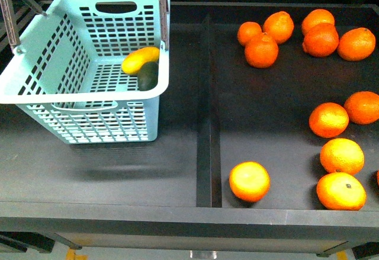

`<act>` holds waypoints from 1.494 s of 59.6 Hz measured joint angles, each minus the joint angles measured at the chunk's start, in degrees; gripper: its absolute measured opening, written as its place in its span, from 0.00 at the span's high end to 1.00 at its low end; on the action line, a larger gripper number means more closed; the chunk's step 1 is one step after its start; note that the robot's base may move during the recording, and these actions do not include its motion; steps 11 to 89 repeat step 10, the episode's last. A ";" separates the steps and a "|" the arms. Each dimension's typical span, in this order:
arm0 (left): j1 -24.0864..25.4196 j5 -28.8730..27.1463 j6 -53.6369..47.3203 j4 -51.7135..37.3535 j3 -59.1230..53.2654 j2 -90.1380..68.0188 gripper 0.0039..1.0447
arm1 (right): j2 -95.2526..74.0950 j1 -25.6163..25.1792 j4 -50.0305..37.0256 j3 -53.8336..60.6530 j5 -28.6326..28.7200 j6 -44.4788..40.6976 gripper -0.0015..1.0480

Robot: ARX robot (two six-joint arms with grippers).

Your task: Pick mango and avocado into basket

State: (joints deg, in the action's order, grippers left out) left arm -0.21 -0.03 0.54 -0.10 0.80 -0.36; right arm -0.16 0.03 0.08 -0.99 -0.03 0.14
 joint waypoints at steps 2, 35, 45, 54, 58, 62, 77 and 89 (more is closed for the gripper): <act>0.00 0.00 0.02 0.00 0.00 0.00 0.08 | 0.00 0.00 0.00 0.00 0.02 0.00 0.08; 0.00 0.02 0.02 0.00 0.00 0.00 0.08 | 0.00 0.00 0.00 0.00 0.00 0.00 0.08; 0.00 0.02 0.02 0.00 0.00 0.00 0.08 | 0.00 0.00 0.00 0.00 0.00 0.00 0.08; 0.00 0.02 0.02 0.00 0.00 0.00 0.08 | 0.00 0.00 0.00 0.00 0.00 0.00 0.08; 0.00 0.02 0.02 0.00 0.00 0.00 0.08 | 0.00 0.00 0.00 0.00 0.00 0.00 0.08; 0.00 0.02 0.02 0.00 0.00 0.00 0.08 | 0.00 0.00 0.00 0.00 0.00 0.00 0.08; 0.00 0.02 0.02 0.00 0.00 0.00 0.08 | 0.00 0.00 0.00 0.00 0.00 0.00 0.08; 0.00 0.02 0.02 0.00 0.00 0.00 0.08 | 0.00 0.00 0.00 0.00 0.00 0.00 0.08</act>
